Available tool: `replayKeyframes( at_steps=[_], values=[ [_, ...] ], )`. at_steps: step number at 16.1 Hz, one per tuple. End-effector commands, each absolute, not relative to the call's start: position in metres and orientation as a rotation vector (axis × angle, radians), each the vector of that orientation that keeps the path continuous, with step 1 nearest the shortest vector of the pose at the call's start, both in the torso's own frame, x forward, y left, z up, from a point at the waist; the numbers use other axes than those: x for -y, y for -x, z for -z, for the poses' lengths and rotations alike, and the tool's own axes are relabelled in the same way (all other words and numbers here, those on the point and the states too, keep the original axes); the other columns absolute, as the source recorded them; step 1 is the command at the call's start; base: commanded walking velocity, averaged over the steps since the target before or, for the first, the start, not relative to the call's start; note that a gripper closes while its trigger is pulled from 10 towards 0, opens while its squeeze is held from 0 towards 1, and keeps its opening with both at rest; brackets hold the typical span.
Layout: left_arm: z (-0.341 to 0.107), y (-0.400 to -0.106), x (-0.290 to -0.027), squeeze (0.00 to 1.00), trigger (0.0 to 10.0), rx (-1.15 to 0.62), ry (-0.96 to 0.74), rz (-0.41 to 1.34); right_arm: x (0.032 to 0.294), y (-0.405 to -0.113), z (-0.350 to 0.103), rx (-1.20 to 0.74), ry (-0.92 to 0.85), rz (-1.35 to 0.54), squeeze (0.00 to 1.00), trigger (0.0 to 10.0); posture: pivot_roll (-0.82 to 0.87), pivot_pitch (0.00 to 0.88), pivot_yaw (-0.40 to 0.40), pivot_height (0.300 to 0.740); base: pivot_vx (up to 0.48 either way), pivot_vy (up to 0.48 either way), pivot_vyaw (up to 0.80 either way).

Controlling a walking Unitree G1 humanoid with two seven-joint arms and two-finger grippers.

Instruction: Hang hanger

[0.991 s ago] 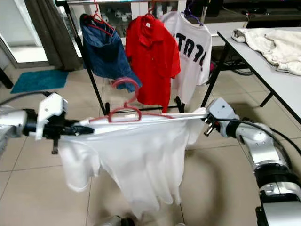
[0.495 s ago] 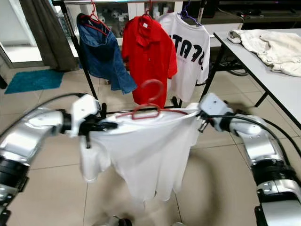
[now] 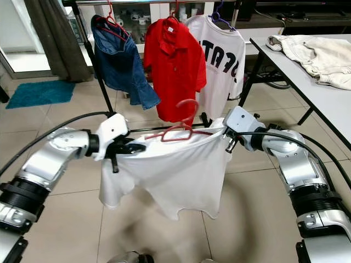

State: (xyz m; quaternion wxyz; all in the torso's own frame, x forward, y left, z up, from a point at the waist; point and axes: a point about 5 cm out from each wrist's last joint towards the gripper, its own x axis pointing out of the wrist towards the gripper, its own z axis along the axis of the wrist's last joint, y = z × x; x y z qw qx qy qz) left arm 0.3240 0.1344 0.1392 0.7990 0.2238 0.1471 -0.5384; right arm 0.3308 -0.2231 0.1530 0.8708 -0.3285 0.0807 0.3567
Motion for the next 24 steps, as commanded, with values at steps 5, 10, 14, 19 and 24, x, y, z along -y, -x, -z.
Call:
replayKeyframes(
  at_steps=[5,10,14,19,24],
  values=[
    [-0.155,-0.34,-0.136,0.0,0.0,-0.229,-0.479,1.081,0.206,-0.315,-0.159,-0.149,0.571,-0.804,1.0,10.0,-0.15,0.0,0.065,0.74,0.0,0.0,0.0],
    [-0.158,-0.345,-0.136,0.0,0.0,-0.205,-0.488,1.087,0.2,-0.303,-0.165,-0.098,0.526,-0.85,1.0,10.0,-0.16,0.0,0.079,0.74,0.0,0.0,0.0],
    [-0.159,-0.346,-0.137,0.0,0.0,-0.193,-0.498,1.098,0.199,-0.299,-0.172,-0.099,0.594,-0.85,1.0,10.0,-0.17,0.0,0.081,0.74,0.0,0.0,0.0],
    [-0.156,-0.35,-0.145,0.0,0.0,-0.217,-0.567,1.038,0.195,-0.306,-0.191,-0.044,0.865,-0.81,1.0,10.0,-0.16,0.0,0.058,0.74,0.0,0.0,0.0],
    [-0.158,-0.35,-0.143,0.0,0.0,-0.207,-0.579,1.035,0.196,-0.312,-0.196,-0.065,1.002,-0.777,1.0,10.0,-0.15,0.0,0.053,0.74,0.0,0.0,0.0]
  ],
)
